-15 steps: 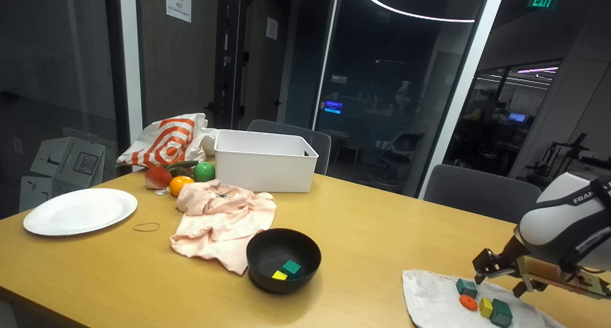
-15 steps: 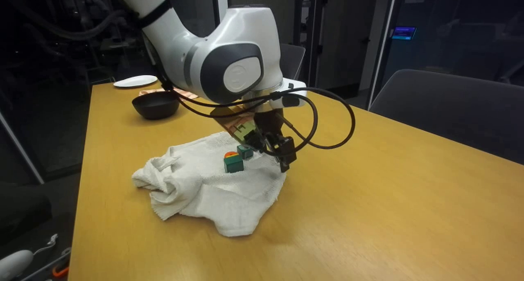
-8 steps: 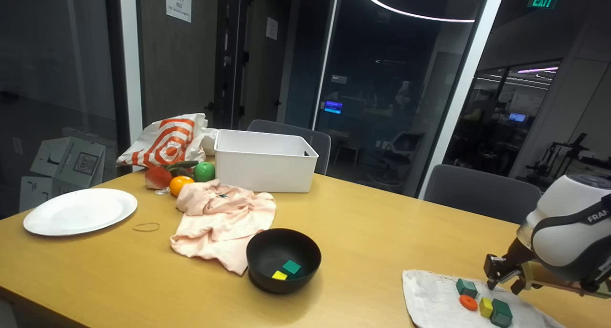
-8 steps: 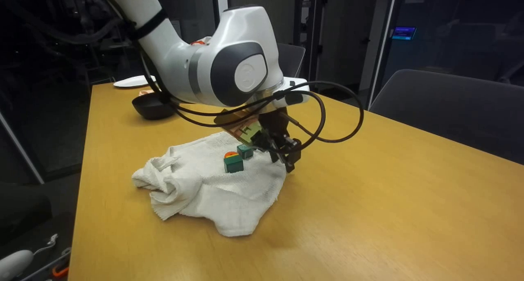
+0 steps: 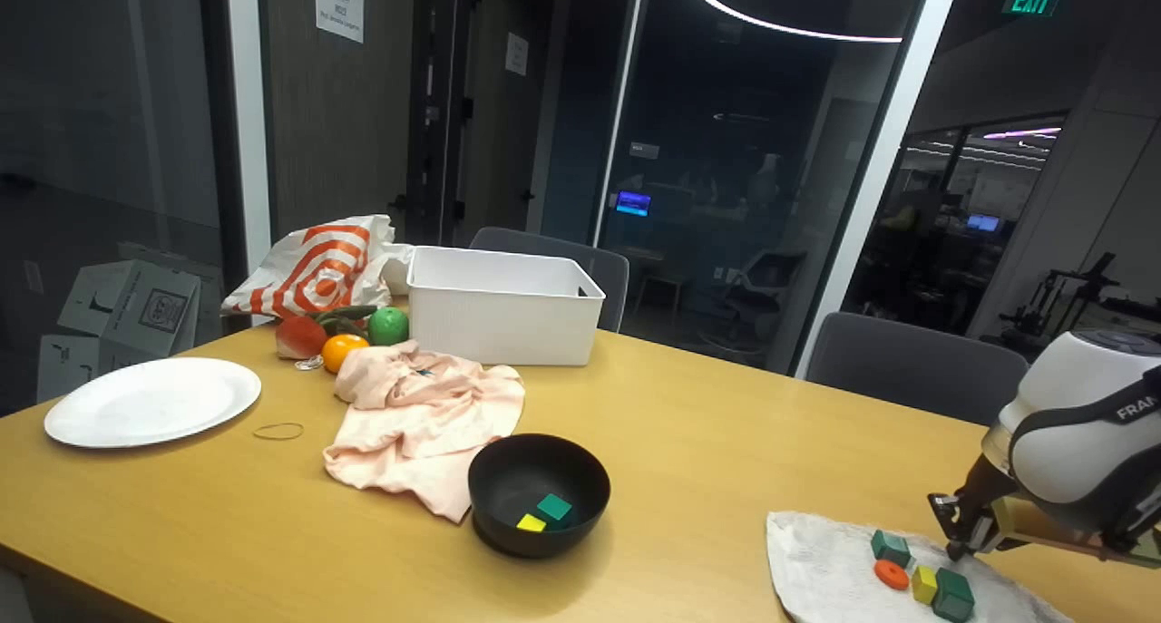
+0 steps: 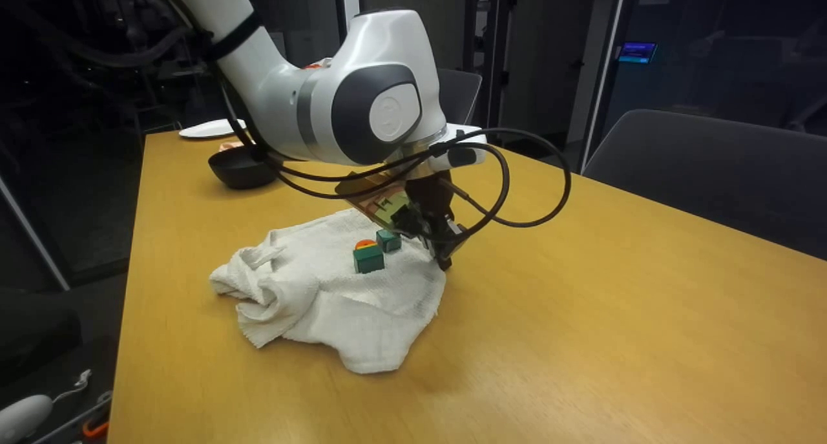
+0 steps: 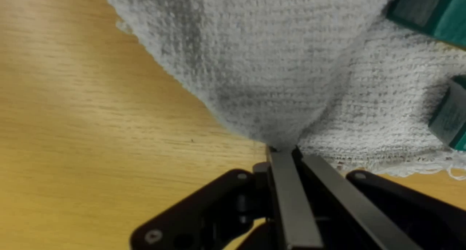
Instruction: Unfold the white towel on the table
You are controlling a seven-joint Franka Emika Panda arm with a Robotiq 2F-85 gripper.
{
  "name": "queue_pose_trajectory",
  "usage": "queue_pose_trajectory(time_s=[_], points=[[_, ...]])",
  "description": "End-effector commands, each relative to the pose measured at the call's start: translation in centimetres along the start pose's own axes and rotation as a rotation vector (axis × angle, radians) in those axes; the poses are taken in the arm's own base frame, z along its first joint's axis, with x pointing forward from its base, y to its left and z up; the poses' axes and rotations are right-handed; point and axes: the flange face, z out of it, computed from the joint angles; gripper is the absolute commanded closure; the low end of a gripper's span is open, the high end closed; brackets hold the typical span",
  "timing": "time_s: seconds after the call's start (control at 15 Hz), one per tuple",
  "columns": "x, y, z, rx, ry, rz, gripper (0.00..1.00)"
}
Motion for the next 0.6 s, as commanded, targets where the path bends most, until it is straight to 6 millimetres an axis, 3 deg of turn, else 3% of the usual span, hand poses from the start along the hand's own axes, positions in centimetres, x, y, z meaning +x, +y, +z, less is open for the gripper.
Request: queue_pose_trajectory(time_s=[0.0, 0.53], points=[[-0.1, -0.2, -0.4, 0.004, -0.023, 0.009, 0.94], [2.7, -1.1, -0.3, -0.053, 0.095, -0.064, 0.93]])
